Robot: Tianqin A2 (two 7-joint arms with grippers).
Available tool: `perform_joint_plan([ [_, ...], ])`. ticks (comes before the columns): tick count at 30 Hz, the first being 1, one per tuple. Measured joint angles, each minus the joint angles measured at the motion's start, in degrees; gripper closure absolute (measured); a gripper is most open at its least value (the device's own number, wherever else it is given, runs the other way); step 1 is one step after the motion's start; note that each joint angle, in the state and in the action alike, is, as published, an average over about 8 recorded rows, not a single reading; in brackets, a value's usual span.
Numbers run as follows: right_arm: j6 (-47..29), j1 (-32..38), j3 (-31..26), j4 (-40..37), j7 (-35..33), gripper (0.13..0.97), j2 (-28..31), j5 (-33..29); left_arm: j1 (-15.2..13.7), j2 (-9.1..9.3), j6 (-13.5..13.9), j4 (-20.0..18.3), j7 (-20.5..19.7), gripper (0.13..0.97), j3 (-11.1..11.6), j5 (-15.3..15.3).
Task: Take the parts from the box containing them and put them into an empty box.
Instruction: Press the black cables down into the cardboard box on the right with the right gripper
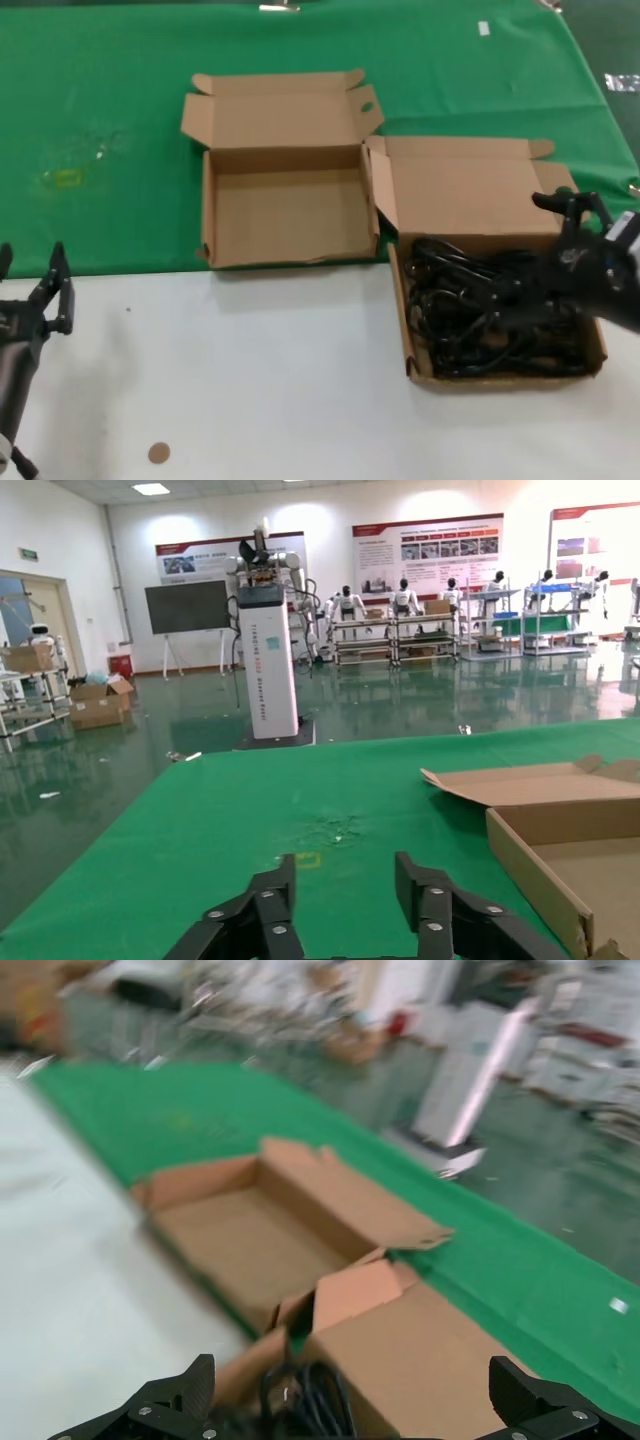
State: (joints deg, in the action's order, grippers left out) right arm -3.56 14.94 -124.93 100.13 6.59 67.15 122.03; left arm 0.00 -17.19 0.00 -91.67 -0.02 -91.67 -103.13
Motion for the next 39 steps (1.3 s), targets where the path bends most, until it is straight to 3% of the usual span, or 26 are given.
perform_joint_plan([
  [7,-16.00,6.64,-0.31,-1.81,5.87,0.129,5.01,-11.61,0.00,0.00,0.00,0.00,-0.01,0.718,0.00,0.00],
  [15,-34.84,16.15,0.74,-5.39,6.74,0.129,2.74,-24.25,0.00,0.00,0.00,0.00,0.00,0.863,0.00,0.01],
  [25,-51.37,25.10,0.59,-11.80,4.10,0.129,-6.08,-36.97,0.00,0.00,0.00,0.00,0.00,0.935,0.00,0.01],
  [39,-59.48,26.95,1.98,-18.63,-4.00,0.165,-14.02,-41.72,0.00,0.00,0.00,0.00,0.00,0.945,0.00,0.01],
])
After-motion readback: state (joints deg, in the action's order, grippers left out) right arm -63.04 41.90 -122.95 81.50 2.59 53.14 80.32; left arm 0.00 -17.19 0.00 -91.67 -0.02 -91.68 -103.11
